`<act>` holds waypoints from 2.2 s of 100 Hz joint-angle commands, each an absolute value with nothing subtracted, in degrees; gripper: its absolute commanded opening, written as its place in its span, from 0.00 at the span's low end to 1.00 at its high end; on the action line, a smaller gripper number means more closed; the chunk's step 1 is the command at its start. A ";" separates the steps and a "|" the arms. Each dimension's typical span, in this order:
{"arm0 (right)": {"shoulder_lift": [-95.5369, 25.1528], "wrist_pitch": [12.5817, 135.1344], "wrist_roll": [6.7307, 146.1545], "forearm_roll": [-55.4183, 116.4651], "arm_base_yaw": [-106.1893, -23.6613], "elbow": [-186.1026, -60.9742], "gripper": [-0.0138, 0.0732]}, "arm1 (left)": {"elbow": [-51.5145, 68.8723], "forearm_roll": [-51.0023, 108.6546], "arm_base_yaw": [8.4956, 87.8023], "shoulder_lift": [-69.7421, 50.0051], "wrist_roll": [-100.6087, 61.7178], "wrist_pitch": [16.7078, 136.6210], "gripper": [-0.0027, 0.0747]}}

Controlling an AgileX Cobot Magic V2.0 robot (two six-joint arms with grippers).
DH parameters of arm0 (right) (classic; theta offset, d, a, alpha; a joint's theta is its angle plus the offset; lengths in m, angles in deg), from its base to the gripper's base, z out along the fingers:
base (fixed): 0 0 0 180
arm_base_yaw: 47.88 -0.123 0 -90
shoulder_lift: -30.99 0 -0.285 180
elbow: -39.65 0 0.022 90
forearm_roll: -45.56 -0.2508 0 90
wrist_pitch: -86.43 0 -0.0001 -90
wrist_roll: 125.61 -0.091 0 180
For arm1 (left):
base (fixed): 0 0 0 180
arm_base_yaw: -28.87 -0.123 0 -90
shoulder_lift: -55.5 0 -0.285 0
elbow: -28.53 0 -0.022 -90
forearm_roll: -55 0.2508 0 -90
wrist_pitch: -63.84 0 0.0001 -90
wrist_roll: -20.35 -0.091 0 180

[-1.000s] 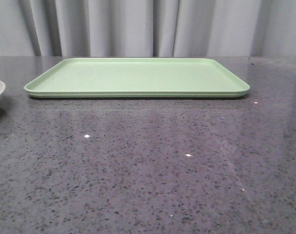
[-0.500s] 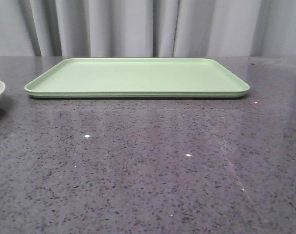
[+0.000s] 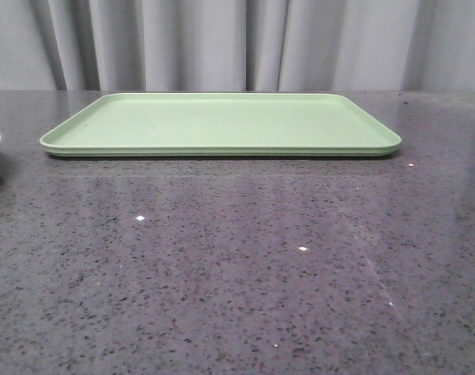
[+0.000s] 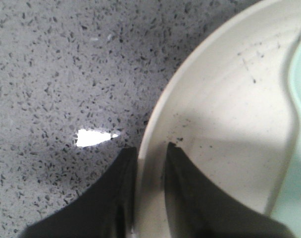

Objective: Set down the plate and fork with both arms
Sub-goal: 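Lift the cream plate with the left gripper toward the green tray, then lower the plate onto the tray and open the left gripper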

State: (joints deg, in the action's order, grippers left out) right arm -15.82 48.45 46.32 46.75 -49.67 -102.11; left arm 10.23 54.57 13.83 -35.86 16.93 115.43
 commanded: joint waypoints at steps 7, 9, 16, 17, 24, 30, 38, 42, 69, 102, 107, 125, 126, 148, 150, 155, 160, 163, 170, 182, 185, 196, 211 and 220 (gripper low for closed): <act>-15.93 52.17 46.89 47.02 -49.36 -104.07 0.71 | 11.49 52.12 13.71 -34.42 13.47 115.02 0.01; -15.93 52.17 46.89 47.02 -49.36 -104.07 0.71 | 11.49 51.37 13.71 -34.42 12.82 115.02 0.01; -15.93 52.17 46.89 47.02 -49.36 -104.07 0.71 | 11.49 49.23 13.71 -34.42 11.37 115.38 0.01; -15.93 52.17 46.89 47.02 -49.36 -104.07 0.71 | 11.49 49.04 13.71 -34.42 11.17 115.53 0.01; -15.93 52.17 46.89 47.02 -49.36 -104.07 0.71 | 11.49 47.53 13.59 -34.42 9.76 116.46 0.01; -15.93 52.17 46.89 47.02 -49.36 -104.07 0.71 | 11.49 44.75 12.59 -34.42 7.68 116.87 0.01; -15.93 52.17 46.89 47.02 -49.36 -104.07 0.71 | 11.49 37.63 10.13 -34.42 2.61 118.32 0.01; -15.93 52.17 46.89 47.02 -49.36 -104.07 0.71 | 11.49 33.56 8.56 -34.30 -0.28 119.39 0.01; -15.93 52.17 46.89 47.02 -49.36 -104.07 0.71 | 12.31 25.29 5.74 -31.01 -5.42 121.65 0.01; -15.93 52.17 46.89 47.02 -49.36 -104.07 0.71 | 19.37 19.82 9.05 -29.49 -5.30 123.64 0.01; -15.93 52.17 46.89 47.02 -49.36 -104.07 0.71 | 20.19 19.22 10.70 -29.61 -4.97 122.68 0.01; -15.93 52.17 46.89 47.02 -49.36 -104.07 0.71 | 23.67 18.79 17.50 -32.04 -0.61 117.93 0.01; -15.93 52.17 46.89 47.02 -49.36 -104.07 0.71 | 23.85 18.79 17.76 -32.23 -0.18 117.77 0.01; -15.93 52.17 46.89 47.02 -49.36 -104.07 0.71 | 28.86 18.79 25.33 -38.88 7.48 114.27 0.01; -15.93 52.17 46.89 47.02 -49.36 -104.07 0.71 | 29.28 18.79 26.07 -39.46 8.24 113.75 0.01; -15.93 52.17 46.89 47.02 -49.36 -104.07 0.71 | 30.39 18.73 27.84 -40.81 9.55 112.49 0.01; -15.93 52.17 46.89 47.02 -49.36 -104.07 0.71 | 31.57 18.65 29.86 -42.18 10.91 111.25 0.01; -15.93 52.17 46.89 47.02 -49.36 -104.07 0.71 | 32.35 18.65 30.86 -42.97 11.59 110.76 0.01; -15.93 52.17 46.89 47.02 -49.36 -104.07 0.71 | 34.53 18.65 33.28 -45.17 13.00 110.15 0.01; -15.93 52.17 46.89 47.02 -49.36 -104.07 0.71 | 38.54 18.65 37.11 -49.16 15.60 109.80 0.01; -15.93 52.17 46.89 47.02 -49.36 -104.07 0.71 | 39.77 18.65 37.93 -50.10 15.82 109.66 0.01; -15.93 52.17 46.89 47.02 -49.36 -104.07 0.71 | 42.74 18.50 40.84 -53.21 17.61 108.01 0.01; -15.93 52.17 46.89 47.02 -49.36 -104.07 0.71 | 45.75 18.50 43.40 -56.43 19.63 105.48 0.01; -15.93 52.17 46.89 47.02 -49.36 -104.07 0.71 | 46.03 18.04 44.12 -57.45 20.93 103.17 0.01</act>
State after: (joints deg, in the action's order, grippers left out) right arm -15.82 48.45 46.32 46.75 -49.67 -102.11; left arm 43.58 21.32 43.24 -59.67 18.82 108.09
